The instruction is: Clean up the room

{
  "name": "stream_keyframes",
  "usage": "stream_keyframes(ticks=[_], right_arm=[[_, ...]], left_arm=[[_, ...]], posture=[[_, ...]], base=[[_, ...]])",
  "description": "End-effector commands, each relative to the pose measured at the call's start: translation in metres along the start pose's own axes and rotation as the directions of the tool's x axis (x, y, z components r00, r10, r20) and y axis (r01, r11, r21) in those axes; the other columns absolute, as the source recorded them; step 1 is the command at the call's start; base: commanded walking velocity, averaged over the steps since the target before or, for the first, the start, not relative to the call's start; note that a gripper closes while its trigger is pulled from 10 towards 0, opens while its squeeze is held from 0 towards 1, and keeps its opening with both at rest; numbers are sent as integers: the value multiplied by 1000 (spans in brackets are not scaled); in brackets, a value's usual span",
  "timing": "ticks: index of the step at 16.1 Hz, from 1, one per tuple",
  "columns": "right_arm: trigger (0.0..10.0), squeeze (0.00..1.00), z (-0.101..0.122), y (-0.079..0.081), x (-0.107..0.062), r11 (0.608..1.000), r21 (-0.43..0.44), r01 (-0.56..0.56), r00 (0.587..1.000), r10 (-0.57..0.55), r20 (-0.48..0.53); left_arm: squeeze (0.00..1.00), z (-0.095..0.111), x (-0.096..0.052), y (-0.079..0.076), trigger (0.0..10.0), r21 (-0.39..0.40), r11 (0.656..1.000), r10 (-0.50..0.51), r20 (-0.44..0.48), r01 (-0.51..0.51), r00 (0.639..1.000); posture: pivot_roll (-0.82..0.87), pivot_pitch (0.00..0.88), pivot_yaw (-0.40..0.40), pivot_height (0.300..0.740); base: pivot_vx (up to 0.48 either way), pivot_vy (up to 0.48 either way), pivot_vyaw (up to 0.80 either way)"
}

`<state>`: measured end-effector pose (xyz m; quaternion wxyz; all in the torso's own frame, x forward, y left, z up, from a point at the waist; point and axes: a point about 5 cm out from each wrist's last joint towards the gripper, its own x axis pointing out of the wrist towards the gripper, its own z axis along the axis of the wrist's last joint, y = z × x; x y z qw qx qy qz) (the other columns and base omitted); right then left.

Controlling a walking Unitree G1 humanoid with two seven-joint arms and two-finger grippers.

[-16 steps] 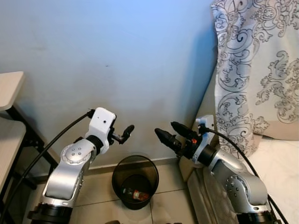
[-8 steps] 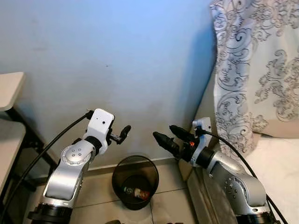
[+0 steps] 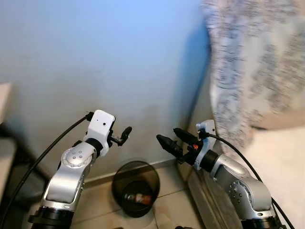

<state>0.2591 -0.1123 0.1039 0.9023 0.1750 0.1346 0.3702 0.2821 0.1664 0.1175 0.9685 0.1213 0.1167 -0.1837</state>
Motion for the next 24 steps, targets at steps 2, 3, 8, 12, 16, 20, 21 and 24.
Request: stream_keyframes(ticks=[2,3,8,12,16,20,21,24], right_arm=[[10000,588,-4,-7,-3,999,3,45,999,-45,-17],[10000,592,-4,-9,-3,998,-20,62,997,-62,-34],[10000,584,-2,-15,-8,997,25,67,996,-66,-52],[10000,608,3,-16,-7,996,13,86,996,-85,-36],[10000,612,-6,-1,-9,998,0,-61,991,61,-116],[10000,624,-19,7,-30,977,35,-212,940,214,-265],[10000,624,-21,5,-36,973,39,-228,927,229,-297],[10000,616,-33,-6,-50,964,75,-253,893,263,-366]], left_arm=[[0,2,1,0,10000,2,1000,1,6,-1,1000],[0,1,1,0,10000,0,1000,3,5,-3,1000],[0,2,3,0,10000,0,1000,6,9,-6,1000],[0,2,3,1,10000,2,1000,5,9,-5,1000],[0,2,3,3,10000,8,1000,2,9,-2,1000],[0,-6,-8,0,10000,47,988,-149,-37,150,988],[0,-9,-12,-1,10000,48,981,-186,-47,188,981],[0,-7,-11,0,10000,37,981,-187,-37,188,982]], posture=[[3,0,21,740],[-8,0,25,740],[-11,0,22,740],[-2,0,15,740],[-6,0,21,740],[-8,0,26,740],[-13,0,28,740],[-10,0,26,740]], base=[[0,0,-669],[0,0,-669],[0,0,-663],[0,0,-633],[0,0,-569],[0,0,-570],[0,0,-569],[0,0,-569]])
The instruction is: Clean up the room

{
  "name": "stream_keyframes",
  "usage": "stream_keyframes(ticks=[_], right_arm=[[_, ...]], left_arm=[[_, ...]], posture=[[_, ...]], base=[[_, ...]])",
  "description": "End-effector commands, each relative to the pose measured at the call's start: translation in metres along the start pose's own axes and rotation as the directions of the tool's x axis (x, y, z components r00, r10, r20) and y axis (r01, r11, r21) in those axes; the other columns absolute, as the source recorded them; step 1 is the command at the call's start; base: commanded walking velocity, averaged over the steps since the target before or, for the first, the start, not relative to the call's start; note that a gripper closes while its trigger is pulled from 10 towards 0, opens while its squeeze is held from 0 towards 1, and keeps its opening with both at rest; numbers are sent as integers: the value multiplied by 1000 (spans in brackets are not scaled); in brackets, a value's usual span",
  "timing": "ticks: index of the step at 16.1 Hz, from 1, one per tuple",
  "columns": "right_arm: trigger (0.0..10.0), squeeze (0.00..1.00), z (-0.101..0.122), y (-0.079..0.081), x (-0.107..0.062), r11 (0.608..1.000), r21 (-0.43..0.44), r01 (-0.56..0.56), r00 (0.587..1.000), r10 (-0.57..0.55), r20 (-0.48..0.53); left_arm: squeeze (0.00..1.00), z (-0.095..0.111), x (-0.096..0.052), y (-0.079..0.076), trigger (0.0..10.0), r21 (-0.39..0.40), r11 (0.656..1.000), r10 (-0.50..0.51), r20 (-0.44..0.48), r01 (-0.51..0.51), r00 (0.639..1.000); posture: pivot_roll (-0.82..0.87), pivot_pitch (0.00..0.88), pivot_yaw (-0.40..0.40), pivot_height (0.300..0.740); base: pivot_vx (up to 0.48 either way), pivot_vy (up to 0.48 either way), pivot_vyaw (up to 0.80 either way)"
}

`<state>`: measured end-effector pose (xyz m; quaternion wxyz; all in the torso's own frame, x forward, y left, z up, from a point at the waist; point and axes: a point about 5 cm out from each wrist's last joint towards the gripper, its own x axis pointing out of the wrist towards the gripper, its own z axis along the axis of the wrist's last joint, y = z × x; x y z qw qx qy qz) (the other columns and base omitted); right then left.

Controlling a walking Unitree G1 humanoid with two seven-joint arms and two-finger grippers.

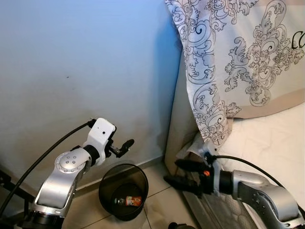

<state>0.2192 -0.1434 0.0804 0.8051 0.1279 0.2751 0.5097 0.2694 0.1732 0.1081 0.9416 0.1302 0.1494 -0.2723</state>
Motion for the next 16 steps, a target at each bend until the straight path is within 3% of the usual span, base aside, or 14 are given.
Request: stream_keyframes(ticks=[1,3,6,9,12,13,15,16], right_arm=[[10000,616,-14,-10,-3,1000,17,14,1000,-13,-25],[10000,612,-29,-23,-6,999,25,29,999,-28,-40],[10000,608,-49,-32,-12,998,39,40,997,-38,-63],[10000,608,-78,-44,-3,997,47,61,995,-57,-83],[10000,608,-83,-50,-1,995,29,98,993,-96,-67],[10000,612,-78,-51,-1,995,22,99,995,-98,-29],[10000,608,-33,-73,-9,982,20,187,965,-187,181],[10000,604,-20,-76,-14,980,29,199,948,-200,247]], left_arm=[[0,7,0,0,10000,11,1000,0,26,0,1000],[0,9,1,-1,10000,15,1000,-5,42,4,999],[0,10,1,0,10000,8,1000,-6,43,6,999],[0,7,0,-1,10000,-1,1000,-13,36,13,999],[0,5,-2,-1,10000,-1,1000,-23,26,23,999],[0,4,-3,-2,10000,-1,1000,-27,22,27,999],[0,2,-5,-3,10000,1,999,-44,17,44,999],[0,2,-5,-4,10000,1,999,-48,18,48,999]], posture=[[-11,0,27,740],[-10,0,28,740],[-8,0,28,740],[-5,0,28,740],[-7,0,30,740],[-5,0,29,740],[-4,0,26,740],[-6,0,26,740]], base=[[0,0,-556],[0,-240,-541],[0,-320,-521],[0,0,-506],[0,0,-496],[0,0,-481],[0,0,-494],[0,0,-488]])
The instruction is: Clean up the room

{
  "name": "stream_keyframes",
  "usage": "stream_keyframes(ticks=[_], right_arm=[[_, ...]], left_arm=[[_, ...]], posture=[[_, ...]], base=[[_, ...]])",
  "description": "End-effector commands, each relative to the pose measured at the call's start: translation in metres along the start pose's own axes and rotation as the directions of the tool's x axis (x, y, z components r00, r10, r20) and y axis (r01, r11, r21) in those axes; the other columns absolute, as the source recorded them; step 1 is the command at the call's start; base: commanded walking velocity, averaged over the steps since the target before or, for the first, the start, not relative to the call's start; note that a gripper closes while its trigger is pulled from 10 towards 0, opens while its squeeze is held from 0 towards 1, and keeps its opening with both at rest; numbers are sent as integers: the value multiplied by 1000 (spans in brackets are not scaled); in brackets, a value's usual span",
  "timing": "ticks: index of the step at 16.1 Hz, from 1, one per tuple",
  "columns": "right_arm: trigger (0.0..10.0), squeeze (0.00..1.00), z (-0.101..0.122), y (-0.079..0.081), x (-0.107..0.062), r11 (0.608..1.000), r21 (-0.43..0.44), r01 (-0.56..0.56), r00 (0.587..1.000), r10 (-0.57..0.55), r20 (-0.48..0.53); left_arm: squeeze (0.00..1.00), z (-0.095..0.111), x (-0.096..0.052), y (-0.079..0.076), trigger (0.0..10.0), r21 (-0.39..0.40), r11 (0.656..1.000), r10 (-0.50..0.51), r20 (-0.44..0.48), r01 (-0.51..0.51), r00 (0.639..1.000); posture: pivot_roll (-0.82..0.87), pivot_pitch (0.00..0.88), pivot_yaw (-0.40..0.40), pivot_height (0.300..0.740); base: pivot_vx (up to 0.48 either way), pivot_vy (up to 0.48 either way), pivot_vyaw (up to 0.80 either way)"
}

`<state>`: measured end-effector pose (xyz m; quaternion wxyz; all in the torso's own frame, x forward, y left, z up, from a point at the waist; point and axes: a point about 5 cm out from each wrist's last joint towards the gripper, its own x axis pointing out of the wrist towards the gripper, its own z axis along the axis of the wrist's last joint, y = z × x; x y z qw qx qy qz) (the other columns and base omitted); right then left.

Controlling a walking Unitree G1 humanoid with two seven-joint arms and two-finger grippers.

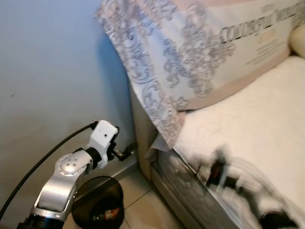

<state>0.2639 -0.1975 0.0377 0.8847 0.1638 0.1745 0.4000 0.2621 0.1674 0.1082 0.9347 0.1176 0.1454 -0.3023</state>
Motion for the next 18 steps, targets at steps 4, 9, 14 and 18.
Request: stream_keyframes(ticks=[4,9,14,18], right_arm=[[10000,600,67,46,10,992,-92,-81,982,95,164],[10000,596,78,57,46,985,-80,154,980,-141,142],[10000,424,75,50,47,954,-62,292,949,-281,142],[10000,110,73,48,46,938,-26,347,930,-340,142]], left_arm=[[0,6,-3,2,10000,9,1000,-11,24,11,1000],[0,25,11,12,10000,0,986,164,105,-165,981],[0,25,15,19,10000,-44,962,273,101,-270,957],[0,22,14,26,10000,-51,949,315,80,-311,946]], posture=[[-10,0,28,740],[-3,0,23,740],[-4,0,19,740],[1,0,18,740]], base=[[0,0,-509],[0,0,-570],[0,0,-575],[0,422,-539]])
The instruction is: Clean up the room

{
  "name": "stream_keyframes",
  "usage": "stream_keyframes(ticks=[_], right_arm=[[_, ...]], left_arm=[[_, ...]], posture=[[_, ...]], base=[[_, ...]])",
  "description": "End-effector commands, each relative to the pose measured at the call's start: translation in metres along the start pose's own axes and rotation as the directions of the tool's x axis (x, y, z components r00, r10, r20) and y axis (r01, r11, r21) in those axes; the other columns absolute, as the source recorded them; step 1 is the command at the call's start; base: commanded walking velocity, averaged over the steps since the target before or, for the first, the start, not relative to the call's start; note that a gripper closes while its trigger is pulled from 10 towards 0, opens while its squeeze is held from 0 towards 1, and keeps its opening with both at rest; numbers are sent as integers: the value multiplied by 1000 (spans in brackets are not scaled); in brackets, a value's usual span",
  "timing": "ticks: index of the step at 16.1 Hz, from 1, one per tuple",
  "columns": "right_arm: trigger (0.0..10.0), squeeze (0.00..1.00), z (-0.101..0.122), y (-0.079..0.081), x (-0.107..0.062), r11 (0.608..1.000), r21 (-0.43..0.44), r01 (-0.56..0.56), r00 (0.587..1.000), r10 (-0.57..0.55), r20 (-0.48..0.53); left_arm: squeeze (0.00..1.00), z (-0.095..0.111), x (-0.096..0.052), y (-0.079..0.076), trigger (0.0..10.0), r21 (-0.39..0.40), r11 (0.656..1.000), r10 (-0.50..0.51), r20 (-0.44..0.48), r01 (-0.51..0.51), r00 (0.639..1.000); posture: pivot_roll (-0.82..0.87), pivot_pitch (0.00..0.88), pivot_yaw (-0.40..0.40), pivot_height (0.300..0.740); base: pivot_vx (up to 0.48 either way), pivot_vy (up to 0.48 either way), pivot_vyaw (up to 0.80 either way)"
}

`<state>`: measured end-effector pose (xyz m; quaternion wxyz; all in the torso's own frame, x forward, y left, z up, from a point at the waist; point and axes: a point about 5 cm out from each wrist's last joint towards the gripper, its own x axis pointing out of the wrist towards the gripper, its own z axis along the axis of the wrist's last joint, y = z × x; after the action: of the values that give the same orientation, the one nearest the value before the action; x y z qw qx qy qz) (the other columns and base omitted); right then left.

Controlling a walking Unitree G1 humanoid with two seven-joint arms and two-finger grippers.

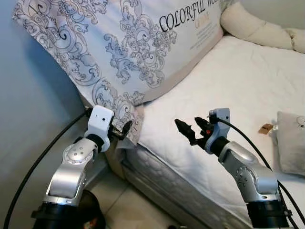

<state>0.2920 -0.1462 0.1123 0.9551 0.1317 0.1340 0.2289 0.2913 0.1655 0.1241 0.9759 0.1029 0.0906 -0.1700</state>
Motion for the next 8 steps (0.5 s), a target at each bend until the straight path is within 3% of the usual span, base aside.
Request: stream_keyframes(ticks=[1,3,8], right_arm=[[10000,0,2,2,3,1000,1,10,1000,-10,17],[10000,0,0,2,4,999,21,31,999,-32,18],[10000,0,-6,2,7,997,51,50,999,-50,8]], left_arm=[[0,1,-1,10,10000,20,999,45,-7,-44,999],[0,3,-1,8,10000,50,998,39,3,-39,999],[0,4,0,4,10000,41,998,48,8,-48,999]], posture=[[4,0,12,740],[6,0,7,740],[2,0,5,740]], base=[[0,0,-538],[0,0,-534],[0,-480,-536]])
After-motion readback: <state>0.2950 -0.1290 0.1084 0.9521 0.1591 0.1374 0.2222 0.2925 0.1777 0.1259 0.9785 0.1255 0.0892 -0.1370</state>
